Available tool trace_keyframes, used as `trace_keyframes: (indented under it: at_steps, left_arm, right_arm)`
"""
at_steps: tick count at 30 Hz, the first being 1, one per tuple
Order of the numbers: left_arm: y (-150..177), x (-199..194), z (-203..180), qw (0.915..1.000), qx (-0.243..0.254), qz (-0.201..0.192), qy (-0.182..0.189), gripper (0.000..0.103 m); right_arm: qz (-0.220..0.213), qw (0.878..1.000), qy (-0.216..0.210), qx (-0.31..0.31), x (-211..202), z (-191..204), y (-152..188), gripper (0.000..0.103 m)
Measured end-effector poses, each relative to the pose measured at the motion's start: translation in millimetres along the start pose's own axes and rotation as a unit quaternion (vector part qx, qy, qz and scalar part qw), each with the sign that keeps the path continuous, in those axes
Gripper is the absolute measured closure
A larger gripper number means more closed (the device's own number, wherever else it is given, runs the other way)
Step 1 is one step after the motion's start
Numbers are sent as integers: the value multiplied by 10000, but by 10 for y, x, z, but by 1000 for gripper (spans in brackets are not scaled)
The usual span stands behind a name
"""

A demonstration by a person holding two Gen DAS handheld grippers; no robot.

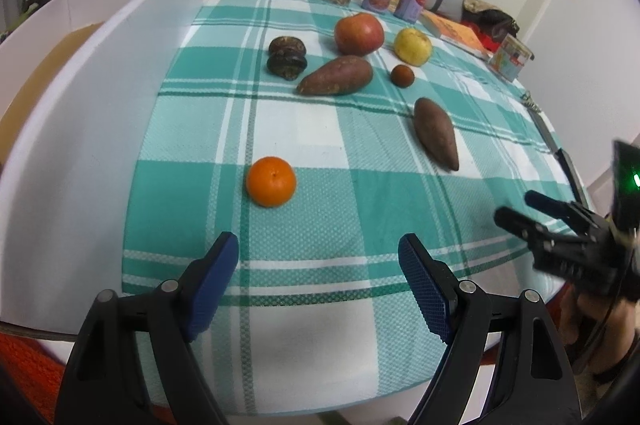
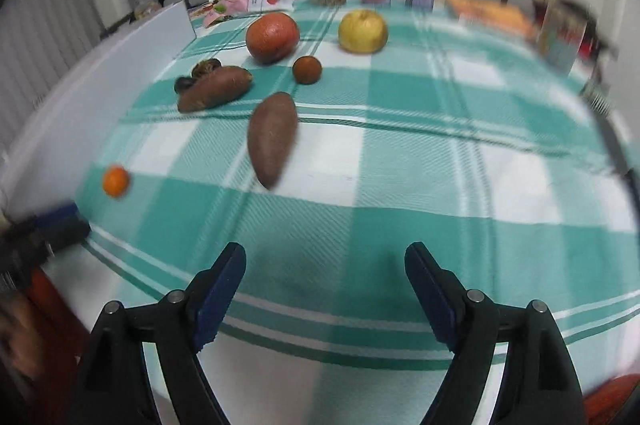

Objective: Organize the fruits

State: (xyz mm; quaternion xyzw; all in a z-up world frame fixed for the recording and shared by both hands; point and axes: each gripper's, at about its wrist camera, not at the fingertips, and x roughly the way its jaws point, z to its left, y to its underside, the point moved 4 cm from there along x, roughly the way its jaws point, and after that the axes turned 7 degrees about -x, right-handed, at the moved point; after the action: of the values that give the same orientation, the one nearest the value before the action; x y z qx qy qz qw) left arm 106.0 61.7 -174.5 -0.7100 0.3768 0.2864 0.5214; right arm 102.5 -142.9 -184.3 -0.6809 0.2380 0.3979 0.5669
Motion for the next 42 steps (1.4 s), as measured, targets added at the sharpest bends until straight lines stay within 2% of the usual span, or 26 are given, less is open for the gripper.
trace_keyframes:
  at_steps: [3,7,9,11,18,24,31,34,36,39,42]
  left_arm:
    - [22,48,-14,9999,70,-11,-122,19]
    - [45,103,-22,9996,134,-15,-243,19]
    - [61,122,-22,9994,173,2,-308,19]
    - [84,146,-22,9990,223,20,-374,19]
    - [135,250,-34,9976,383,82,-572,19]
    - [224,304,-128,9933,754,-39,-873,10]
    - [254,306,-123,9929,791,-105,-878,6]
    - [234,315,-123,9931,816,0,-839,5]
    - [166,309,-98,9949,735,197,-659,6]
    - [28,175,28,9997,192,46,-127,6]
    - [-145,190,84,9996,155,-83,-204,7]
  right_arm:
    - [-58,9996,159,-225,-12,9,125,21]
    - [-17,9999,79,-125,37,-5,142,20]
    - [9,10000,76,-40,92,-11,155,13]
    - [59,9999,88,-70,156,12,178,13]
    - [30,9998,202,-81,201,43,260,0]
    - [-167,9995,257,-30,191,48,285,0]
    - [-242,9993,277,-23,181,55,295,0]
    - [-245,9993,277,-14,179,53,294,0]
    - [-242,9993,278,-17,179,54,293,0]
    - [-235,9993,279,-11,180,54,294,0]
    - [-194,9994,279,4,189,52,290,0]
